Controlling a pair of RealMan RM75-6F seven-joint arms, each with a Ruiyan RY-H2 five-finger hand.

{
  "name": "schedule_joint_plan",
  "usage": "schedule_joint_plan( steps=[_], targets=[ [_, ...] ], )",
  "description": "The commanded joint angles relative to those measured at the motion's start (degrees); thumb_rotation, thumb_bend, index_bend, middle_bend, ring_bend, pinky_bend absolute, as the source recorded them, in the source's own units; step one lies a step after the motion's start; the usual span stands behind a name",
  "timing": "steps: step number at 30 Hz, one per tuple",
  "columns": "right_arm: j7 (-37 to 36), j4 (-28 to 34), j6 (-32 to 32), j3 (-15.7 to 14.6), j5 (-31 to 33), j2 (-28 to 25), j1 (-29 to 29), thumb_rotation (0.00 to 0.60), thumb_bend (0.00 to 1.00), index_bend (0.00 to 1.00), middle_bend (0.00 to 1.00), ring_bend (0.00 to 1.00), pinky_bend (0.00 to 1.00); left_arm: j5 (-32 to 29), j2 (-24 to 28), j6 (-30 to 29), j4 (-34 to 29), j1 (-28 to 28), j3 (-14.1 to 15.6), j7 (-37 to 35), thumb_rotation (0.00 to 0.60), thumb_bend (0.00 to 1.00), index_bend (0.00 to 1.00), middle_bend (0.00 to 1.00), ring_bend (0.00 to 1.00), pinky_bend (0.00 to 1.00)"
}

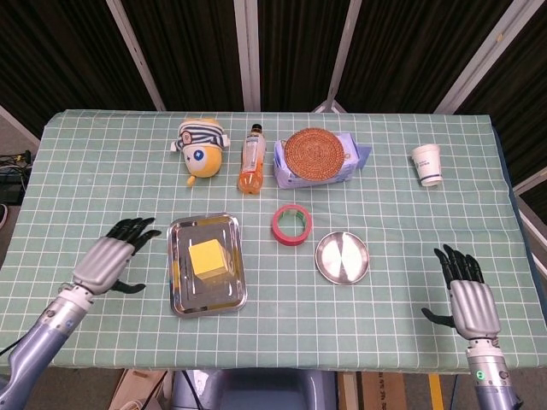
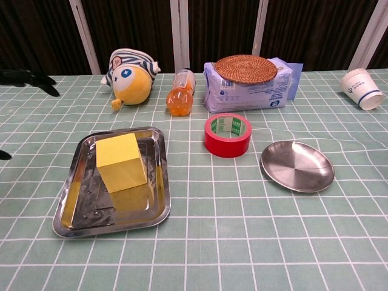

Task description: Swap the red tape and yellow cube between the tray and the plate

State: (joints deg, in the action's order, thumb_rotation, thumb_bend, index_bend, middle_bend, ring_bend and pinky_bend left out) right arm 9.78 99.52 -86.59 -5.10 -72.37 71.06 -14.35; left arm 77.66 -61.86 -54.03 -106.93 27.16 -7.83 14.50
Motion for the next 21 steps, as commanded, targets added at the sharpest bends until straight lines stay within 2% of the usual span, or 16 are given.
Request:
schedule_joint_plan(
  steps=[1, 8, 21],
  targets=[
    [0.8, -0.1, 0.4, 0.9, 0.2, 0.4, 0.6, 0.600, 0.02, 0.00, 0.00, 0.00, 0.00, -2.2, -3.0, 3.7, 2.1, 4.6, -0.6, 3.9, 0.600, 0.00, 0.15, 0.00, 0.00, 0.04],
    [3.2, 0.1, 0.9, 2.7, 0.6, 1.5, 1.9, 0.600, 0.02, 0.00, 0.00, 0.00, 0.00, 1.3, -11.4, 3.3, 10.8, 7.8, -0.2, 0.6, 0.600, 0.00, 0.15, 0.00, 0.00, 0.04],
    [5.0, 1.4, 2.5, 4.4, 1.1, 1.3, 3.5, 0.600, 0.01, 0.00, 0.00, 0.00, 0.00, 6.5, -20.6, 0.8, 19.4, 10.0, 1.8, -5.6, 0.600, 0.00, 0.15, 0.00, 0.00, 0.04]
  ],
)
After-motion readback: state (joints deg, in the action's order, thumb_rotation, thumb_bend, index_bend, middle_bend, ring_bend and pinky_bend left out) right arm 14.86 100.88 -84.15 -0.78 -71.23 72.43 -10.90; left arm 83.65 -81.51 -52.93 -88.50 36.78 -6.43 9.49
